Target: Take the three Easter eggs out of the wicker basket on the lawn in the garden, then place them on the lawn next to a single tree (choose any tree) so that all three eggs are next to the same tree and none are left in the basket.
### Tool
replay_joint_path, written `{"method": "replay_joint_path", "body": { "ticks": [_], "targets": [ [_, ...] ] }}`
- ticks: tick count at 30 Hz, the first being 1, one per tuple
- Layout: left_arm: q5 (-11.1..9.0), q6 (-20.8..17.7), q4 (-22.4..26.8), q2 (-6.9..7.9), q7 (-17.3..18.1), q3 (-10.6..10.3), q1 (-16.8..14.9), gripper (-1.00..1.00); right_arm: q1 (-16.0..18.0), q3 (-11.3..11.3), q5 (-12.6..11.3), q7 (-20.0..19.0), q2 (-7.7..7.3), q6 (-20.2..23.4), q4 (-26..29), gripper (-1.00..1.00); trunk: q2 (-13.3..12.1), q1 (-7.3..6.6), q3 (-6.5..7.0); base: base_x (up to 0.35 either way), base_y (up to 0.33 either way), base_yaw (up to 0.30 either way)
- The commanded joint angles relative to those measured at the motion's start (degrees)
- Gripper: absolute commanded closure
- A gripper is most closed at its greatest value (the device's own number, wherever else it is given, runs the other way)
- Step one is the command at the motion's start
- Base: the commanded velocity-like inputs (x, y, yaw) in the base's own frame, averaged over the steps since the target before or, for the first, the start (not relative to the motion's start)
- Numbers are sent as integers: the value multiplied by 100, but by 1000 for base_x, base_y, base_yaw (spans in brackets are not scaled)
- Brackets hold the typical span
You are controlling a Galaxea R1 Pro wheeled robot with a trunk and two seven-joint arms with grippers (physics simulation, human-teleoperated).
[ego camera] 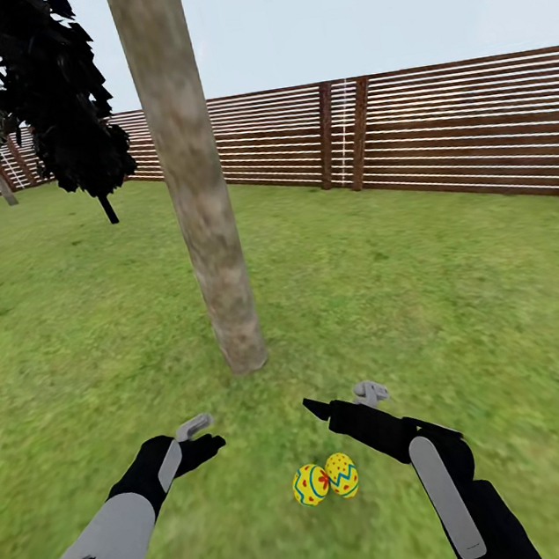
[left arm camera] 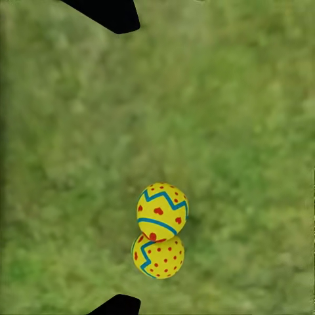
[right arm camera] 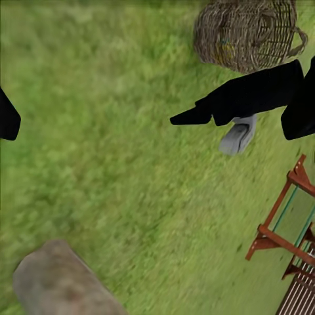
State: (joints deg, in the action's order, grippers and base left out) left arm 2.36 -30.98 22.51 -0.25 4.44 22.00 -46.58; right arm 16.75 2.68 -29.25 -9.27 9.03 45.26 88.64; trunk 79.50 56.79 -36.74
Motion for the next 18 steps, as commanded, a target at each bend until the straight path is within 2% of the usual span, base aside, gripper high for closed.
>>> {"method": "replay_joint_path", "body": {
  "ticks": [1, 7, 14, 18],
  "targets": [
    [28, -31, 8, -2, 31, 28, -2, -100, 3, -6, 25, -31, 6, 28, 4, -100, 3, 0, -5, 0, 0, 154],
    [28, -31, 8, -2, 31, 24, -4, -100, 3, -4, 30, -31, 11, 29, 4, -100, 3, 0, -5, -25, 26, 249],
    [28, -29, 8, -2, 38, 26, -2, -100, 3, -4, 34, -31, 11, 31, 4, -100, 3, 0, -5, -192, 189, 284],
    [28, -23, 8, -2, 42, 25, -2, -100, 3, -4, 34, -31, 11, 29, 4, -100, 3, 0, -5, -101, 76, 287]
  ]
}}
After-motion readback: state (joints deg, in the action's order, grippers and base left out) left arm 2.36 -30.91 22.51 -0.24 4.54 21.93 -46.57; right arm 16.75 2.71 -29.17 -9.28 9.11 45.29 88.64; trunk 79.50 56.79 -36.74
